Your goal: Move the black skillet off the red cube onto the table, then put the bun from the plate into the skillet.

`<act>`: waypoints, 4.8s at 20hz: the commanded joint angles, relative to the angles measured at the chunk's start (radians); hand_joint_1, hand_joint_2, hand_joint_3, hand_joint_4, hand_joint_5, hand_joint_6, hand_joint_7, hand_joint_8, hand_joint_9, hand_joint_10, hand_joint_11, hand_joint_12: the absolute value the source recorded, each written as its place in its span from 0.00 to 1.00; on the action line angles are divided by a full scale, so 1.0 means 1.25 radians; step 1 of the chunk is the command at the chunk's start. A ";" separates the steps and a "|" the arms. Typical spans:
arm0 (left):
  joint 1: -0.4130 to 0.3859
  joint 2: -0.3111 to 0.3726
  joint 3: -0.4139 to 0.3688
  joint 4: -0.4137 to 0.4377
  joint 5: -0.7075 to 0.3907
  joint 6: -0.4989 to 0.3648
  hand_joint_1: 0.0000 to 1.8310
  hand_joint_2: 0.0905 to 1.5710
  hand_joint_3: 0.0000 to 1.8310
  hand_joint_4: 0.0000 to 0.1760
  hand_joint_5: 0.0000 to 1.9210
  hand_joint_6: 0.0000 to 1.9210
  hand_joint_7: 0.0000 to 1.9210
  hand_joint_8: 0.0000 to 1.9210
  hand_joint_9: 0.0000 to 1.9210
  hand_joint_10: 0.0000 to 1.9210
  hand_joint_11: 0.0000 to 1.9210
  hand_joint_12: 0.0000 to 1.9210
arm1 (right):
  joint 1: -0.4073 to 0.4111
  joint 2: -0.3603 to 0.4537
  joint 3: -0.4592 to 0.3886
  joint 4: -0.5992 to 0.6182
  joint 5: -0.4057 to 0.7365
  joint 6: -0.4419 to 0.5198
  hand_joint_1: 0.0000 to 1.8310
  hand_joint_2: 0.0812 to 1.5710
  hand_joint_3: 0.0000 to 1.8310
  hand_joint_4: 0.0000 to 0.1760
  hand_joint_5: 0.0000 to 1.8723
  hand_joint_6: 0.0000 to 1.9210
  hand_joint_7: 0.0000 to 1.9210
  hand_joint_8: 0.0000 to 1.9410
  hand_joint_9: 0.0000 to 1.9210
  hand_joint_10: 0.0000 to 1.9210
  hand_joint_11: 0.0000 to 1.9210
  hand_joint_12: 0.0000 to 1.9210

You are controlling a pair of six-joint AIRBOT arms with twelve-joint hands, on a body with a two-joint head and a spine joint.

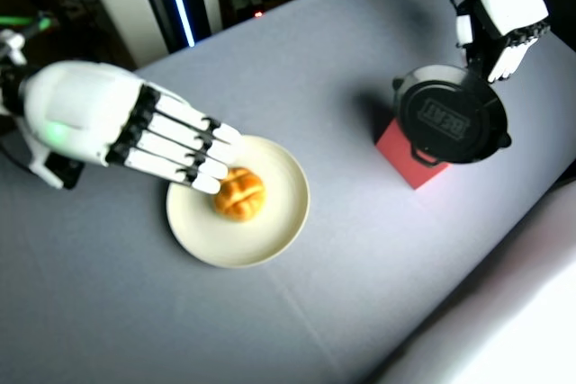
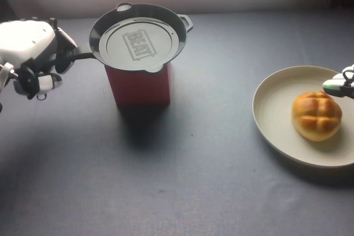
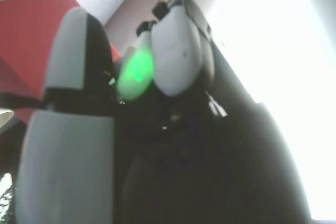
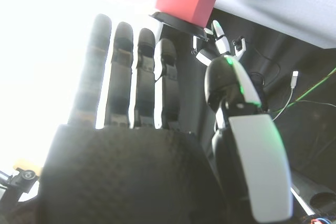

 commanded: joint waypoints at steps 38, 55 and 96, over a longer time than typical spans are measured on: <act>0.182 0.134 -0.259 0.346 -0.429 -0.207 0.81 0.75 0.00 0.00 0.64 1.00 0.76 1.00 0.83 1.00 0.85 1.00 | -0.009 -0.012 0.004 0.046 0.096 0.007 0.33 0.88 0.00 0.00 0.27 0.00 0.27 0.00 0.24 0.00 0.20 0.07; 0.208 0.120 -0.241 0.357 -0.185 -0.180 0.89 0.74 0.00 0.00 0.62 1.00 0.75 1.00 0.82 1.00 0.77 1.00 | -0.013 -0.012 0.003 0.050 0.096 0.007 0.38 0.87 0.00 0.00 0.28 0.00 0.28 0.00 0.25 0.00 0.21 0.08; 0.279 0.248 -0.356 0.358 -0.449 -0.154 0.42 0.58 0.01 0.86 0.05 0.00 0.05 0.00 0.02 0.01 0.02 0.01 | 0.246 -0.138 0.185 -0.085 -0.311 -0.010 0.59 0.61 0.00 0.12 0.30 0.00 0.31 0.00 0.27 0.00 0.03 0.47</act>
